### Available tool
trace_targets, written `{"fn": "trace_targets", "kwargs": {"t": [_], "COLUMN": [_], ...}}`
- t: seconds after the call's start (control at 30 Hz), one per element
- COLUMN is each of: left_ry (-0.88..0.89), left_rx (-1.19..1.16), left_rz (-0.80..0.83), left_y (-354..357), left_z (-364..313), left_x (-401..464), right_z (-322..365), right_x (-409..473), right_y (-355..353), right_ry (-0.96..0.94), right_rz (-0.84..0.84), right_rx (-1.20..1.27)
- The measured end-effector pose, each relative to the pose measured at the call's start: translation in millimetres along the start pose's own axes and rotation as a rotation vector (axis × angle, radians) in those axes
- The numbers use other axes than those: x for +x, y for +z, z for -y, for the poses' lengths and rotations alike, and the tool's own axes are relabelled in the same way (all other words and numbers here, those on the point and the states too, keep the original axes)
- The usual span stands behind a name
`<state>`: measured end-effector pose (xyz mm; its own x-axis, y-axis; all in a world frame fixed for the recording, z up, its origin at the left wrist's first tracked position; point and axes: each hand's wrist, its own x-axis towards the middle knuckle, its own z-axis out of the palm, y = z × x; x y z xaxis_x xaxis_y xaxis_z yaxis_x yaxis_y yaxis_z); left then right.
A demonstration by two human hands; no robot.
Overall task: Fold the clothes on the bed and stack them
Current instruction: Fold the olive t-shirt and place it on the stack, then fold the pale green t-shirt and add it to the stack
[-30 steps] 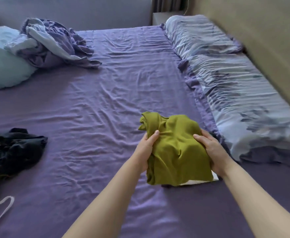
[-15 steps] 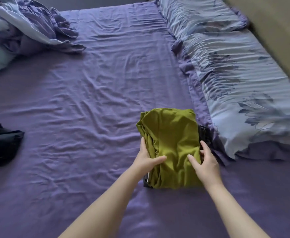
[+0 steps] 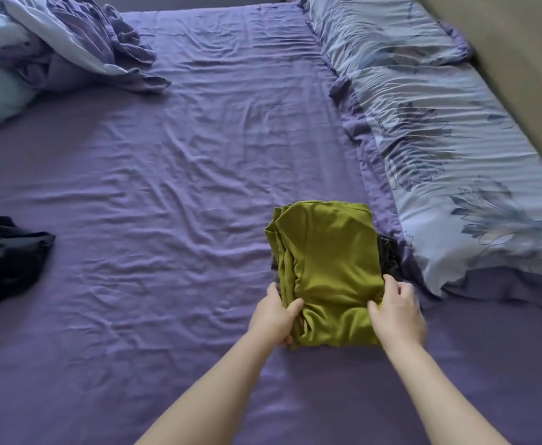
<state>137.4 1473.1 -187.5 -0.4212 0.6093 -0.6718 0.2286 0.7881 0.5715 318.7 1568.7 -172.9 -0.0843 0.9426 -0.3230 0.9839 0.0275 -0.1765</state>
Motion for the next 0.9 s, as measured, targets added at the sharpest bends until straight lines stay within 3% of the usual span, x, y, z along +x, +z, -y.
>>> {"fn": "trace_targets", "kwargs": {"t": [0.07,0.2,0.63,0.9], "left_ry": [0.053,0.099,-0.063,-0.191], "left_rx": [0.186,0.429,0.391,0.308], "left_rz": [-0.009,-0.038,-0.121,-0.267], "left_y": [-10,-44,-221,-345], "left_z": [11,43,206,328], "left_x": [-7,-20,-92,-129], "right_z": [13,57,225,368], "right_x": [-13,-51,-182,-261], "right_y": [-3,4,76,129], "right_ry": [-0.155,-0.444,-0.656,-0.824], "right_rz": [-0.098,-0.127,0.181,0.249], "right_rx": [-0.104,-0.033,-0.368,-0.368]}}
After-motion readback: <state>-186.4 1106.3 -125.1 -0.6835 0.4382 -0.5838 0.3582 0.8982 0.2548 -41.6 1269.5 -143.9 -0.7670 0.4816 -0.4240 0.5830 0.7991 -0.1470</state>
